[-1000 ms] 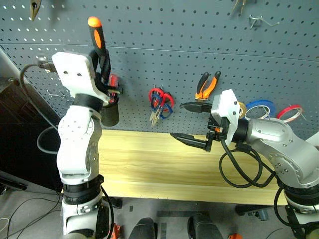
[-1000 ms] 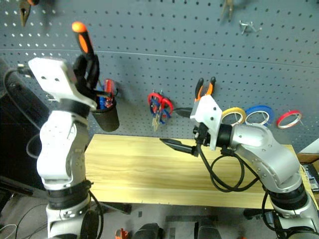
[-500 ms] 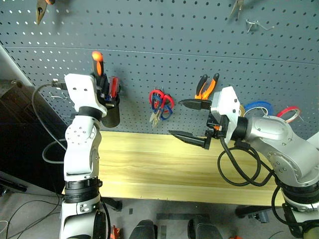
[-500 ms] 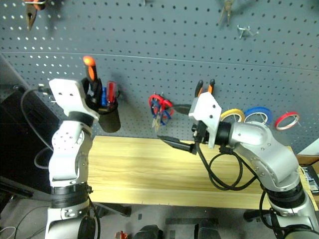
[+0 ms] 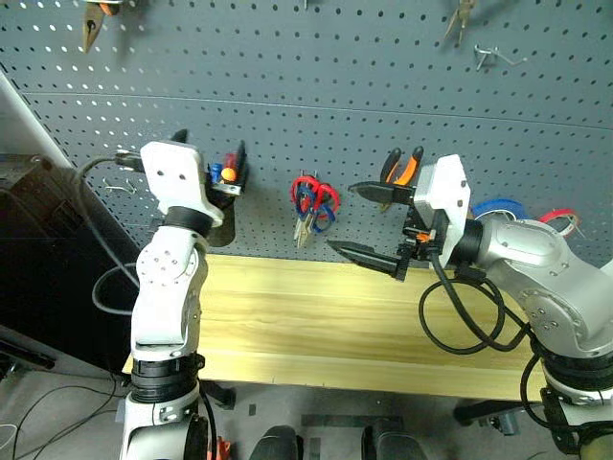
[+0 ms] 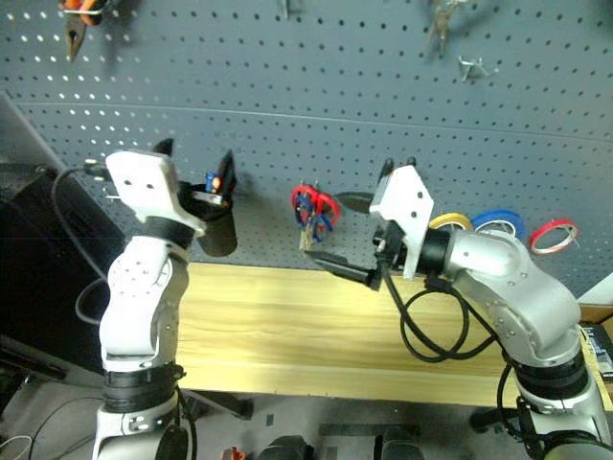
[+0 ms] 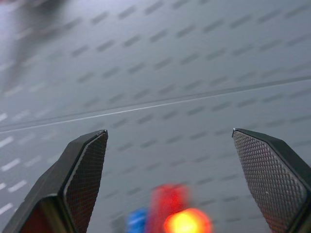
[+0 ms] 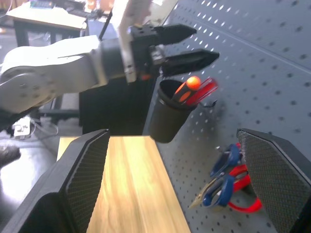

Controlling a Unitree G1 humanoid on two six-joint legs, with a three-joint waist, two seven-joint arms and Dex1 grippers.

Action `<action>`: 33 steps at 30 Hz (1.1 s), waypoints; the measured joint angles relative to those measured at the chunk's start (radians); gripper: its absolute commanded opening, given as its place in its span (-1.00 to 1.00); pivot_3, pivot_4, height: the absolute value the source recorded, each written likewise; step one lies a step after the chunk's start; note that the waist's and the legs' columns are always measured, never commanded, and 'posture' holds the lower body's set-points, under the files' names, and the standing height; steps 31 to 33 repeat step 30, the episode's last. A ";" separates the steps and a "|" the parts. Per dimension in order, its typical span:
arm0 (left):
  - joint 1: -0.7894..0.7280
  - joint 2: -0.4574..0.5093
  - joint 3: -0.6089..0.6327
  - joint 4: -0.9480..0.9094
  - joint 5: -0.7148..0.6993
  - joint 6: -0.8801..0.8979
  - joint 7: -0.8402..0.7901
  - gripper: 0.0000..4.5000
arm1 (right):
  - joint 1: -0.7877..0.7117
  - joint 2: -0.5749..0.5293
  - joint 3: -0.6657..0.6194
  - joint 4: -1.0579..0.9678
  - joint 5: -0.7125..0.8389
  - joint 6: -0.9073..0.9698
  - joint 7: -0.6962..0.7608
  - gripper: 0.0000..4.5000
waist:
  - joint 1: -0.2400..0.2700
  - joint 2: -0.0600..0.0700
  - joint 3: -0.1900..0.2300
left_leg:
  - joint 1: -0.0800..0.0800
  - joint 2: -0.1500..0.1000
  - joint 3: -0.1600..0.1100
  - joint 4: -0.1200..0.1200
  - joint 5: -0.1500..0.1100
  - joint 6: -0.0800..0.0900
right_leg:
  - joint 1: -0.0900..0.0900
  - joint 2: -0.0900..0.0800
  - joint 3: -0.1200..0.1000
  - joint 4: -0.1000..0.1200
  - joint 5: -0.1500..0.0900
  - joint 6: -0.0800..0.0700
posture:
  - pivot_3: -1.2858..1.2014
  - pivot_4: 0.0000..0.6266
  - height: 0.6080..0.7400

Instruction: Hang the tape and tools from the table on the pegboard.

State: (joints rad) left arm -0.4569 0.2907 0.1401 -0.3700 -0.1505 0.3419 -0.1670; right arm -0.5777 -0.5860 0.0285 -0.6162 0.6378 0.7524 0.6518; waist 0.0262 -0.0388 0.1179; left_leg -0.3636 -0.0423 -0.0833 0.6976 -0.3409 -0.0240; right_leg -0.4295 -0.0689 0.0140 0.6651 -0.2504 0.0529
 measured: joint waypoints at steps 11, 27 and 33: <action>0.192 0.010 -0.087 -0.017 -0.078 0.164 -0.085 0.94 | 0.269 0.064 0.014 0.000 -0.065 -0.041 -0.113 1.00 | -0.001 0.007 -0.014 | 0.013 0.000 0.003 -0.001 0.000 0.001 | 0.011 0.006 0.004 0.000 0.000 0.000 | 0.10 -0.83 1.00; 0.330 0.019 -0.127 0.413 0.060 -0.037 -0.084 0.94 | 0.796 0.314 -0.081 0.475 -0.537 -0.672 -0.454 1.00 | -0.006 0.028 -0.066 | 0.033 0.001 0.007 -0.007 -0.003 0.005 | 0.028 0.012 0.010 -0.003 0.000 -0.001 | 0.06 -1.00 1.00; 0.333 0.020 -0.108 0.491 0.069 -0.089 -0.081 0.94 | 0.825 0.329 -0.083 0.516 -0.539 -0.725 -0.446 1.00 | -0.011 0.030 -0.066 | 0.042 0.002 0.006 -0.007 -0.003 0.005 | 0.038 0.014 0.010 -0.004 -0.001 -0.001 | 0.06 -1.00 1.00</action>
